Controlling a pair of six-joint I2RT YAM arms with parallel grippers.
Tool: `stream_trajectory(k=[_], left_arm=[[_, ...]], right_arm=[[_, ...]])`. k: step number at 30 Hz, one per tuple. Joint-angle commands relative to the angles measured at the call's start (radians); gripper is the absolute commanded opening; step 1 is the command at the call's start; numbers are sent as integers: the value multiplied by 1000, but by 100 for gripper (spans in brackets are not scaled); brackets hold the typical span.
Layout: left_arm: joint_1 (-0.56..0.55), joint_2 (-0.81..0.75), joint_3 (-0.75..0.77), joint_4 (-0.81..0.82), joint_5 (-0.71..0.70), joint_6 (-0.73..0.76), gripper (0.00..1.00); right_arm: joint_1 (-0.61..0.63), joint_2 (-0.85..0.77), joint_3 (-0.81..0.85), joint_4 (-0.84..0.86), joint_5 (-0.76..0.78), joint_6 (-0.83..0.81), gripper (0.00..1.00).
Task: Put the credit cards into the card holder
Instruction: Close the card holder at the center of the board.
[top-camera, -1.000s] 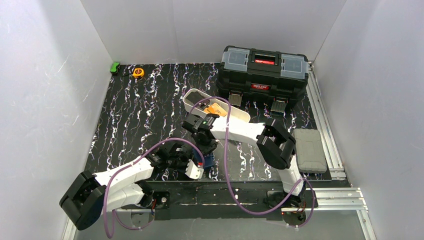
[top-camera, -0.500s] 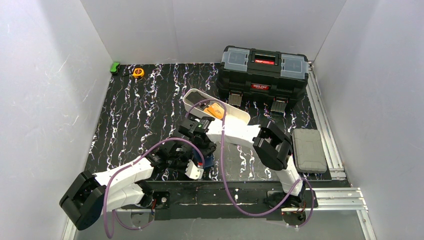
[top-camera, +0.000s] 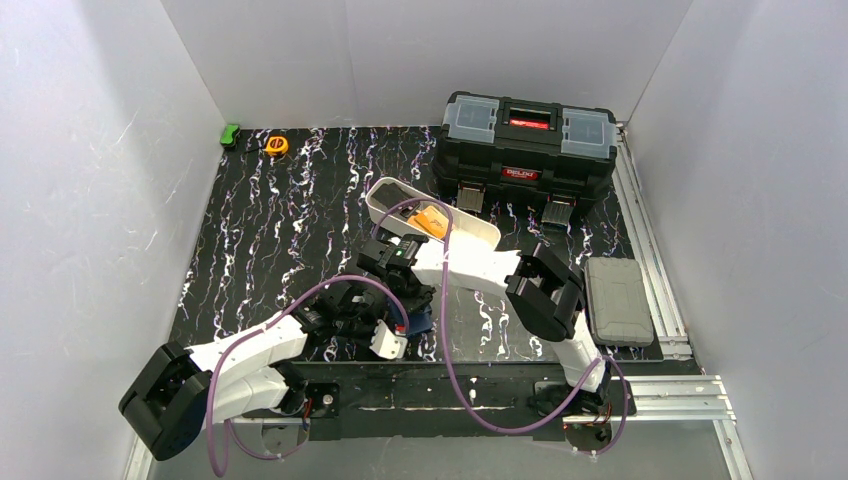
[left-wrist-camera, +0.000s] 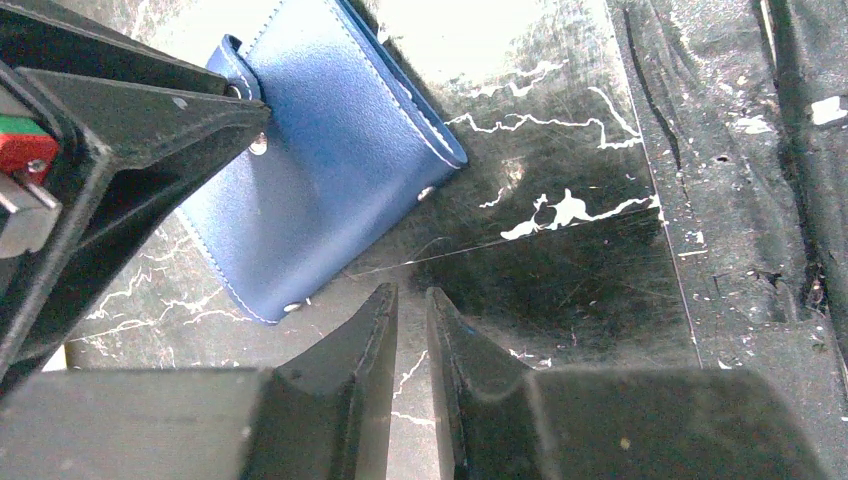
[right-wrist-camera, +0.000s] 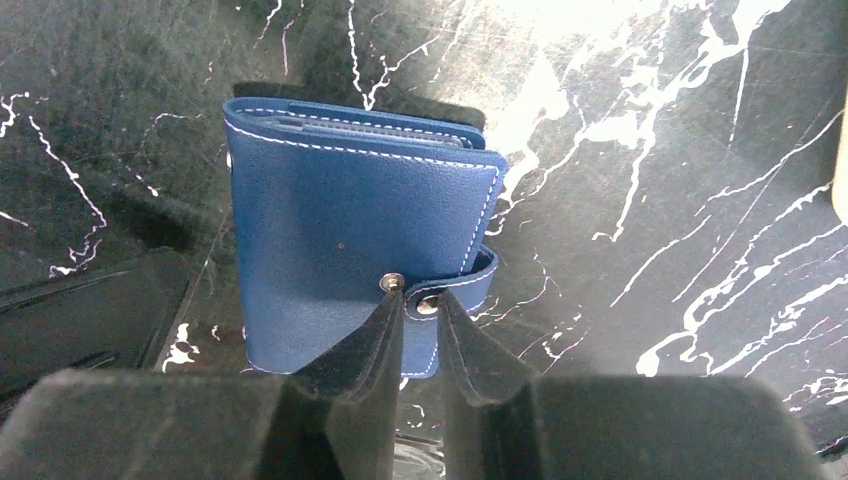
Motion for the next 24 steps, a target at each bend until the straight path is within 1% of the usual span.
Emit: stream_trajectory(k=[1, 7, 18, 24], left_arm=[[-7, -10, 20, -42, 38, 0, 17], [-7, -11, 20, -50, 39, 0, 17], [-7, -8, 25, -57, 40, 3, 17], [-6, -17, 27, -62, 46, -8, 17]], right_arm=[[2, -44, 19, -30, 57, 22, 23], [7, -59, 21, -55, 110, 35, 18], [10, -93, 13, -76, 188, 52, 16], [10, -103, -10, -60, 189, 59, 6]])
